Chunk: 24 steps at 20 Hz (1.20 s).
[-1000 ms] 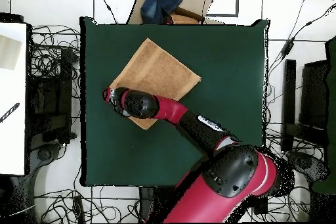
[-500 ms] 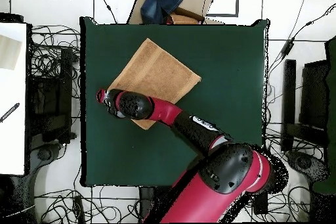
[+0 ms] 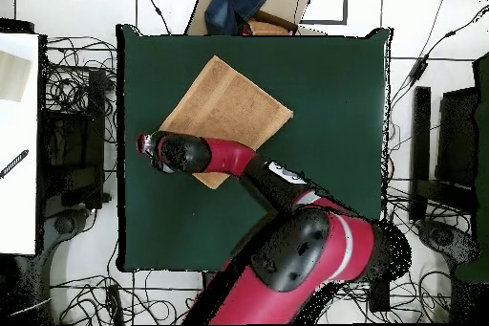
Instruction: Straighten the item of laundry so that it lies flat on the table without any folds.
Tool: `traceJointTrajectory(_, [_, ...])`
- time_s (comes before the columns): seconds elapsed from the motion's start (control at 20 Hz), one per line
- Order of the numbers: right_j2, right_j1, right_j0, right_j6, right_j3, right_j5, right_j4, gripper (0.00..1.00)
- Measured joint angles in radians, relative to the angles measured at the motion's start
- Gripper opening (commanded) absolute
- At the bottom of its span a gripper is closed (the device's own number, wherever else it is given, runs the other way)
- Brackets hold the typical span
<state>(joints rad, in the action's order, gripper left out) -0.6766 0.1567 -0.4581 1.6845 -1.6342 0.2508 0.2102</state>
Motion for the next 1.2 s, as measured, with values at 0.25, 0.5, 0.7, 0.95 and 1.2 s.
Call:
traceJointTrajectory(0.25, [0.149,0.125,0.158,0.0,0.082,0.13,0.002,0.0])
traceJointTrajectory(0.5, [0.232,0.19,0.21,0.0,0.156,0.239,0.003,0.0])
traceJointTrajectory(0.7, [0.268,0.224,0.195,0.0,0.205,0.272,0.001,0.0])
traceJointTrajectory(0.95, [0.295,0.246,0.152,0.0,0.25,0.272,-0.012,0.0])
traceJointTrajectory(1.2, [0.302,0.241,0.118,0.0,0.267,0.27,-0.023,0.0])
